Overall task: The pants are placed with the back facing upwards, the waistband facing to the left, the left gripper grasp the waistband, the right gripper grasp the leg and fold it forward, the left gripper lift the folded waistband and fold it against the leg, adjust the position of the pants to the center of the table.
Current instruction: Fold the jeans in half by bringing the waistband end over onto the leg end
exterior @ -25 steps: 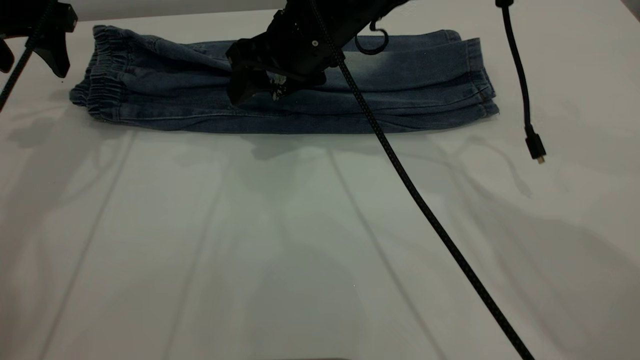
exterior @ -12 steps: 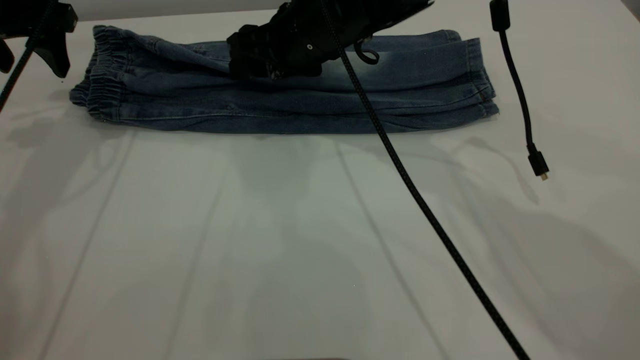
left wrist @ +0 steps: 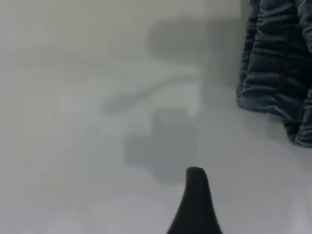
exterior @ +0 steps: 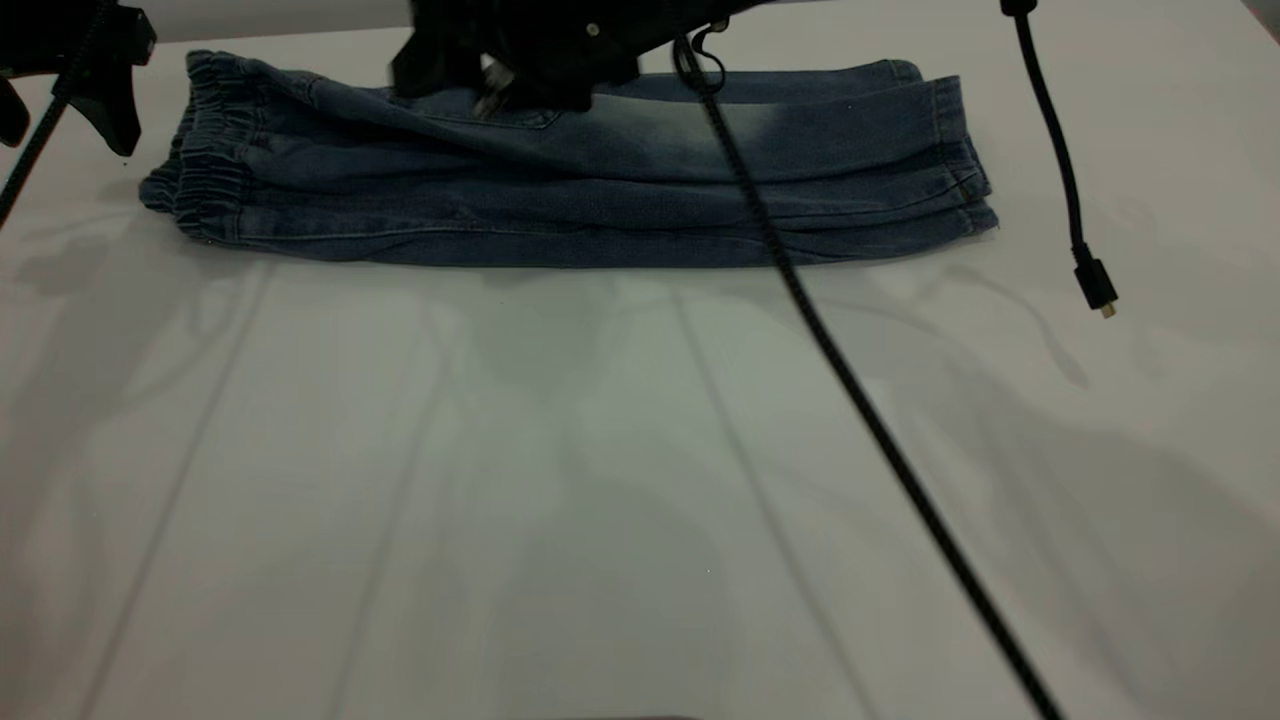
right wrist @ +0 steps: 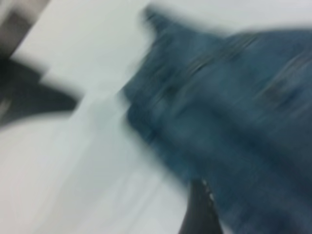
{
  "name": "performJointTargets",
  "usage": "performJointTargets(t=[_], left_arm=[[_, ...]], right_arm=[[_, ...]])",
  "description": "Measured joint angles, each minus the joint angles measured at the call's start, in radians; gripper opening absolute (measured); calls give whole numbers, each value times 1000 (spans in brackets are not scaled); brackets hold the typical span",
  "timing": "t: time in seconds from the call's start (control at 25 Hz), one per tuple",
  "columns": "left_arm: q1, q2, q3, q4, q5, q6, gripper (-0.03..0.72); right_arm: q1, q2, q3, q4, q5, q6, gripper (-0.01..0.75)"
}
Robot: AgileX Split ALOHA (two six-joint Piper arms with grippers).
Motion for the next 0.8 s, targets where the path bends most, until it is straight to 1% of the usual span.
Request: performJointTargets(t=[0.12, 0.2, 0.28, 0.44, 0.6, 0.8], left_arm=[[0, 0, 0, 0, 0, 0, 527], [0, 0, 0, -3, 0, 0, 527], [0, 0, 0, -12, 0, 0, 527], [0, 0, 0, -19, 0, 0, 527], [0, 0, 0, -19, 0, 0, 527], [0, 0, 0, -19, -1, 0, 527]], right_arm=[[1, 0, 0, -232, 84, 180, 434], [1, 0, 0, -350, 86, 266, 434], [1, 3, 0, -413, 53, 309, 434], [1, 12, 0, -411, -34, 304, 434], [1, 19, 0, -356, -70, 269, 434], [1, 58, 0, -231, -96, 181, 434]])
